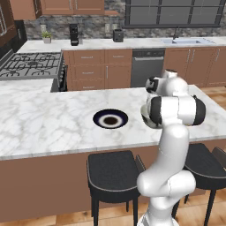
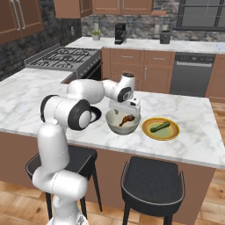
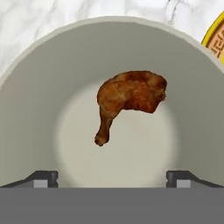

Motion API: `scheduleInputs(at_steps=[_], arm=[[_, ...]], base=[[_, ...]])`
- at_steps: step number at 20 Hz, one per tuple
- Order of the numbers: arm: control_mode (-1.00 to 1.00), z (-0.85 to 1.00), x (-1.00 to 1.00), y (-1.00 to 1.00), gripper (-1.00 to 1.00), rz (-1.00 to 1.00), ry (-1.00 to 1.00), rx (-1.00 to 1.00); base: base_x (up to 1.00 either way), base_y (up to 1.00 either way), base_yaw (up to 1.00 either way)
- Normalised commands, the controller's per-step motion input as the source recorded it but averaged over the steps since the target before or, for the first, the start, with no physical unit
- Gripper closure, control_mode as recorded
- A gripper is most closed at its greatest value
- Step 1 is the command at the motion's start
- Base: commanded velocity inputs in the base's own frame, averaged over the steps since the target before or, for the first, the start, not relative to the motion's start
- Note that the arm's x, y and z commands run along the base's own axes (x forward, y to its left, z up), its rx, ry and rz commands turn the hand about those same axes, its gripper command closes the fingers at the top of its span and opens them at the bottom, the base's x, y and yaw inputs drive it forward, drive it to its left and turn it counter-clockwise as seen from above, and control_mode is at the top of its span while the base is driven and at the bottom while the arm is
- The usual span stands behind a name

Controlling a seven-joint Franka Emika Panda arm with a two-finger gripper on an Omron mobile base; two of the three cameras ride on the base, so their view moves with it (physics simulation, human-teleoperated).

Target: Pick the chicken drumstick and squash from their plates and place them in the bowl. Then put the bowl in the fridge.

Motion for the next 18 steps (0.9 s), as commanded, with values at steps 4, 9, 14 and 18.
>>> scheduleInputs(at_steps=[4,9,14,18], arm=[[-1.0,0.44,-0.18,-0.34,-1.0,0.0,0.0,0.0],[-1.0,0.31,-0.2,-0.62,-1.0,-0.05,0.07,0.0],[-1.0,0.23,-0.08,-0.67,-1.0,-0.14,0.11,0.0],[-1.0,0.06,0.03,-0.59,-1.0,-0.29,0.21,0.0]], base=[[0.0,0.0,0.0],[0.0,0.0,0.0],[0.0,0.0,0.0],[0.0,0.0,0.0]])
